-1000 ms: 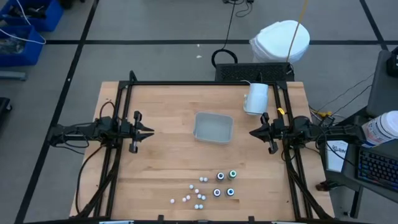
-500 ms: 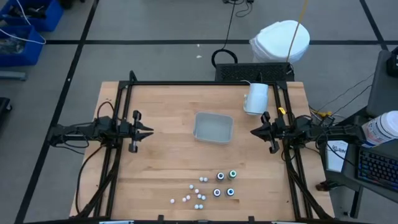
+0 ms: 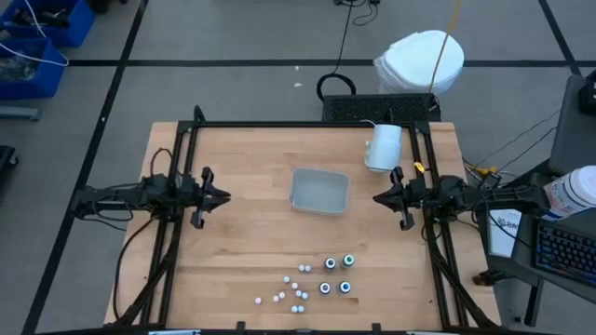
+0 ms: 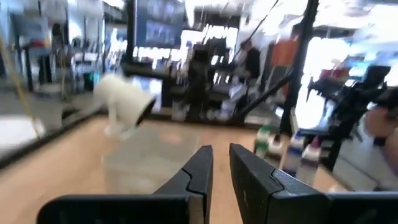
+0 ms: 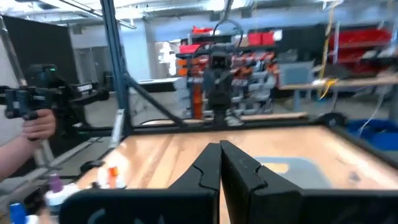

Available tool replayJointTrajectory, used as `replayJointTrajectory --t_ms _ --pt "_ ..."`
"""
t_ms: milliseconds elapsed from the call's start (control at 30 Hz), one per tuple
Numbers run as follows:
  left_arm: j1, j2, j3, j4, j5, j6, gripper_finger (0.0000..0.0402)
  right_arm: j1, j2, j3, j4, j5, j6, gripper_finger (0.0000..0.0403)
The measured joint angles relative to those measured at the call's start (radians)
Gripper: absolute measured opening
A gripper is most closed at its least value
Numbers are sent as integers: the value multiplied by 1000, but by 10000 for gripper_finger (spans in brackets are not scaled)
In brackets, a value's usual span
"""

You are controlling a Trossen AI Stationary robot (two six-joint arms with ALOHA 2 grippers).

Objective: Pick & Place food coloring
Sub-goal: Put the large green food coloring bottle into the gray bin

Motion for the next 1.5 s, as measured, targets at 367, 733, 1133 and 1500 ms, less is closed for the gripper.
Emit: replayJointTrajectory --t_ms 367,733,1133,1500 --pt "-3 157 3 -67 -45 134 63 3 133 81 21 185 -228 0" --pt "-3 209 0 17 -46 229 63 283 551 714 -468 641 -350 0" --pt "-3 210 0 25 -38 221 63 774 849 818 -649 1045 52 2" --pt "-3 210 0 25 -32 235 63 809 885 501 -243 1103 138 108"
